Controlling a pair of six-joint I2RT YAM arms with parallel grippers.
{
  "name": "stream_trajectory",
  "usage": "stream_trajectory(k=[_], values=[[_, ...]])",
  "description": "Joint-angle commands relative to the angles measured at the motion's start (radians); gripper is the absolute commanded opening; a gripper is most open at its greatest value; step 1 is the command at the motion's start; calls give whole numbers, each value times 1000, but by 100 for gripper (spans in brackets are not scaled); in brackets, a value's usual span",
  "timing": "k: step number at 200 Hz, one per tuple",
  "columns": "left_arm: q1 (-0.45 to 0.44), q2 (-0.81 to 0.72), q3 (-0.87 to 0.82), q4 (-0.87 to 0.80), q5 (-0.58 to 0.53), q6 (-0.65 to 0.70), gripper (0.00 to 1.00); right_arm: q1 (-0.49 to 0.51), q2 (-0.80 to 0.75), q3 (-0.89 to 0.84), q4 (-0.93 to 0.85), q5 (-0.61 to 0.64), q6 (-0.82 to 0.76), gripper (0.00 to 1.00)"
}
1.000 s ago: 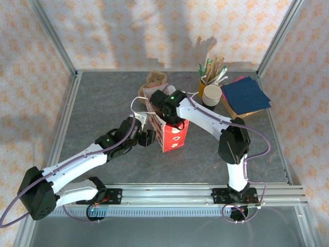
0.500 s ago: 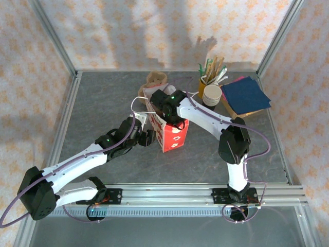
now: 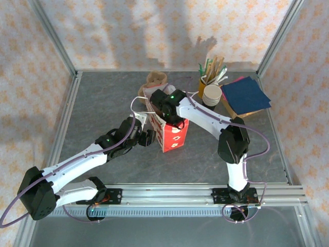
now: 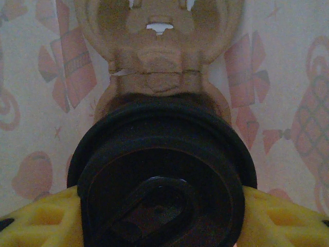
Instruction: Pack the takeout coffee
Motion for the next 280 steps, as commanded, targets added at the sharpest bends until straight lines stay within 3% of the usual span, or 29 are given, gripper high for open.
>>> stream_trajectory(k=[1, 86, 212, 280], values=[[-3, 9, 18, -9, -30, 17, 67, -2, 60, -7, -21, -19, -16, 39], [-3, 18, 24, -3, -24, 21, 68, -2, 53, 45, -47, -10, -14, 47], [-3, 10, 24, -5, -31, 18, 68, 5, -29, 88, -68, 35, -6, 77], [-3, -1, 26, -9, -33, 17, 68, 11, -48, 106, -80, 48, -4, 80]])
